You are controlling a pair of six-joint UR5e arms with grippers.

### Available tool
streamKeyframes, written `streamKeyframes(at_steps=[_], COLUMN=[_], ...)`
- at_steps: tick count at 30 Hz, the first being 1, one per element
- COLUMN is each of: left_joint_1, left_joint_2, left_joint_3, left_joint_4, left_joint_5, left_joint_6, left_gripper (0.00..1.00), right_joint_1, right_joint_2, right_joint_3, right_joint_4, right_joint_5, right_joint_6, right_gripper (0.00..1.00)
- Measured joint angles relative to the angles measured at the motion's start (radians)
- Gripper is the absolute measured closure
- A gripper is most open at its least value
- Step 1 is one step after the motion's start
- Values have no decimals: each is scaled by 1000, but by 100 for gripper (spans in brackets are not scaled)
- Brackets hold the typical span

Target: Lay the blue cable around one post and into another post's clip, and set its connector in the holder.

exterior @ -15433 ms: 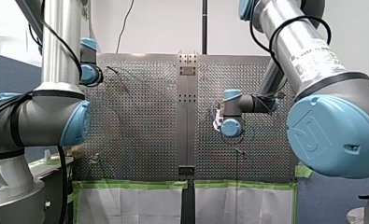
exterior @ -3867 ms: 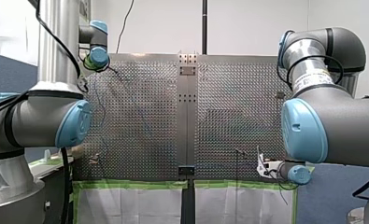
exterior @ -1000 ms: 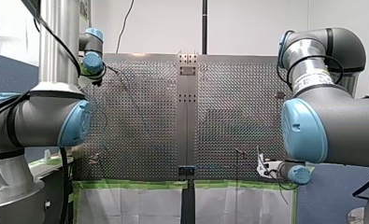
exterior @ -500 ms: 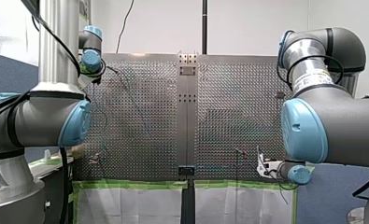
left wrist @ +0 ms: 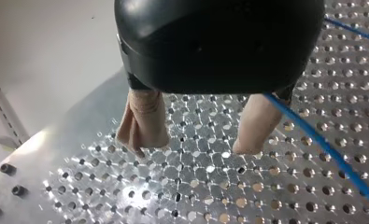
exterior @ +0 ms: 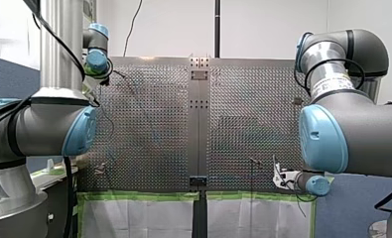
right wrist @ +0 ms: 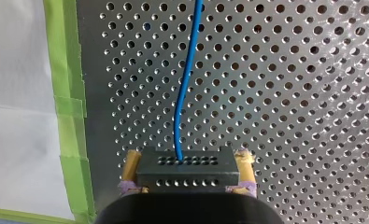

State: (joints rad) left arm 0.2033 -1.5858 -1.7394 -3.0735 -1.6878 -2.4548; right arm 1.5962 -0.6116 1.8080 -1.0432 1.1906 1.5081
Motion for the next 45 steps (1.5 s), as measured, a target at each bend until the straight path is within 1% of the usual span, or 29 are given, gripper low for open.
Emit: streamKeyframes(at_steps=[6,12,18,33,41,45], left_joint_1=[-3,-9,-13,-31,-41,-42], left_joint_2=[5,7,21,80,136,167], left_joint_3=[0,-3,-10,-45,-78,-83], left_joint_4=[-18,-26,-28,-28,-25,-37], left_joint_5=[-17,-19,-19,-14,-6,-14], left_joint_6=[18,22,23,25,24,36], left_gripper=[0,0,0,0,0,0], right_joint_1=[0,0,0,0,0,0], right_joint_2=[0,0,0,0,0,0], right_joint_3=[0,0,0,0,0,0], right_joint_4=[0,0,0,0,0,0], right_joint_5=[0,0,0,0,0,0], right_joint_6=[0,0,0,2,2,2], right_gripper=[100,100,100,100,100,100])
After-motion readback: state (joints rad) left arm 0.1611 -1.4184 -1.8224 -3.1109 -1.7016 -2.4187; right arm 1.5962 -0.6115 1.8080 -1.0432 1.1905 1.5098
